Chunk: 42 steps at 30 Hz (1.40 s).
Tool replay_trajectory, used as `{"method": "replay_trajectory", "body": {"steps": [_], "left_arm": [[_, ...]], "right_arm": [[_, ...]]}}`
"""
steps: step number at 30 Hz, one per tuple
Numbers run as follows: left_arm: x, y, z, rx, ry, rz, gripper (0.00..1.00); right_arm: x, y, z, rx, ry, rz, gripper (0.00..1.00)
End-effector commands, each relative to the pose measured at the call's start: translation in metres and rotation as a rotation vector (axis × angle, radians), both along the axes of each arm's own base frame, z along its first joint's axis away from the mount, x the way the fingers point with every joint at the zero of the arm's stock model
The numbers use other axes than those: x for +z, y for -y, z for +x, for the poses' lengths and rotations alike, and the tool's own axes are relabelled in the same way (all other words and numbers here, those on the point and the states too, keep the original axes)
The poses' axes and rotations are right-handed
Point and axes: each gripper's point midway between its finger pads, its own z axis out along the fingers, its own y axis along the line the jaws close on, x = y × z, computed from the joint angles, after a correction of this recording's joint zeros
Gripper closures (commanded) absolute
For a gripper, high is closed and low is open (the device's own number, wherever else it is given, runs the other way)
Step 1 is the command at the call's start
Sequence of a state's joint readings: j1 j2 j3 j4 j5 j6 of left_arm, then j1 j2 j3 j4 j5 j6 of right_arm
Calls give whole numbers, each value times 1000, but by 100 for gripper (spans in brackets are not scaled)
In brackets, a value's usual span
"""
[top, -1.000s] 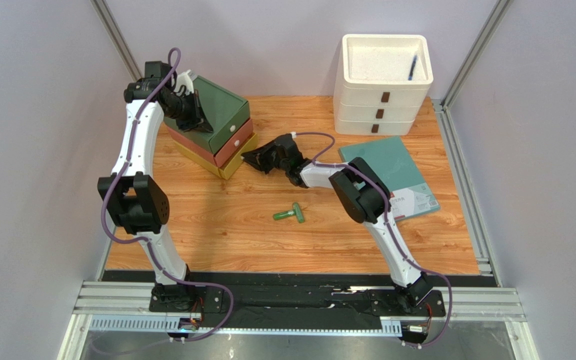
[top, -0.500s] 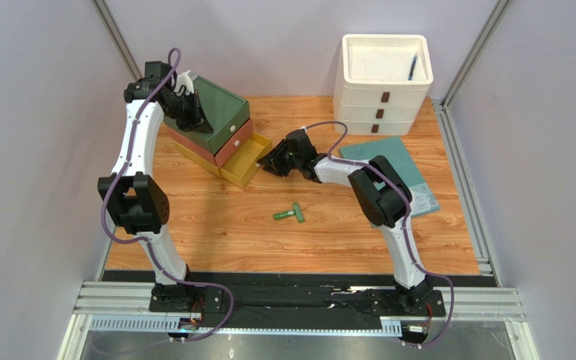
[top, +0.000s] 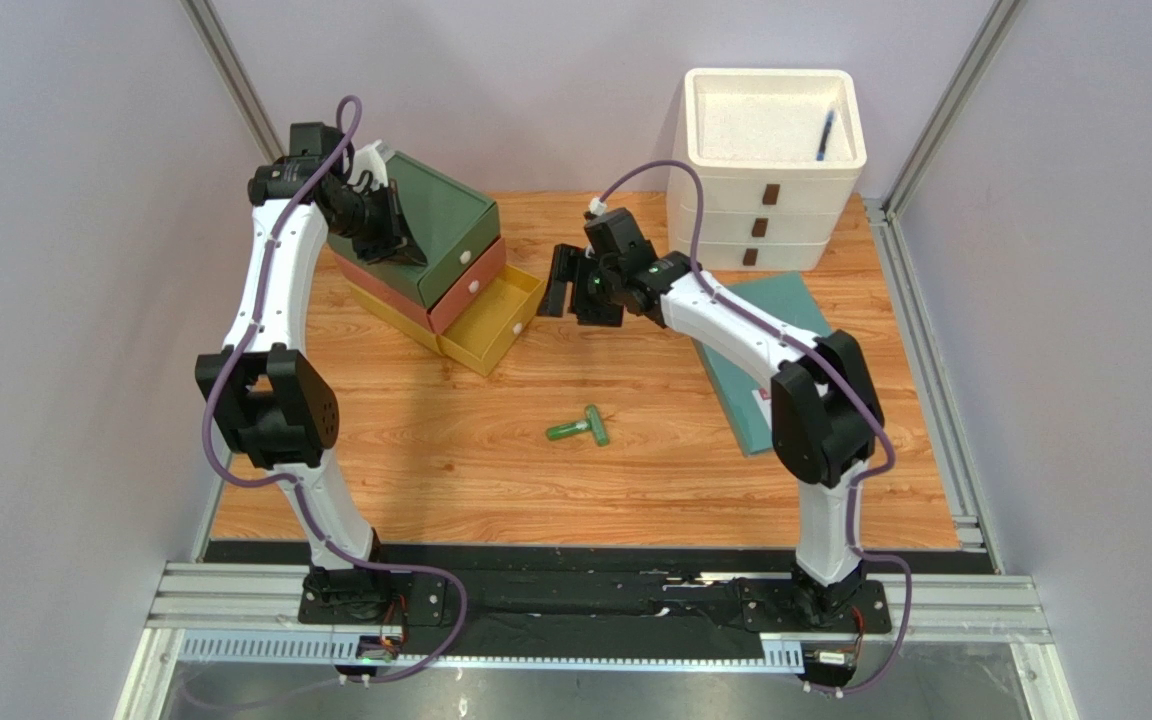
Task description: Organize the makeup
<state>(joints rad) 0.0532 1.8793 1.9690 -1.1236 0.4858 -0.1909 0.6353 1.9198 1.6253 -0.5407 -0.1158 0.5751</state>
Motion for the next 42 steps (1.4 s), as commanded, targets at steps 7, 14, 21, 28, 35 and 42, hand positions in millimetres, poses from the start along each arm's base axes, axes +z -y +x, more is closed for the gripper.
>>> {"method": "replay_trajectory", "body": {"steps": [7,14,21,28,35,42], "left_arm": [[-62,-20,-36,-2,-264,121,100],[-66,-20,-39,-5,-277,122,100],[-65,-19,-39,-8,-278,122,100],[-65,-20,-39,-7,-275,120,100],[-66,-21,-40,-8,-280,126,100],[-66,-21,-41,-10,-284,126,100]], "right_arm": [[-57,67,-96,184,-119,-404,27],[-80,50,-114,249,-165,-440,29],[-100,51,-123,266,-210,-476,42],[-119,57,-124,250,-221,-495,46],[-136,56,-128,249,-250,-491,67],[-145,63,-131,215,-263,-508,95]]}}
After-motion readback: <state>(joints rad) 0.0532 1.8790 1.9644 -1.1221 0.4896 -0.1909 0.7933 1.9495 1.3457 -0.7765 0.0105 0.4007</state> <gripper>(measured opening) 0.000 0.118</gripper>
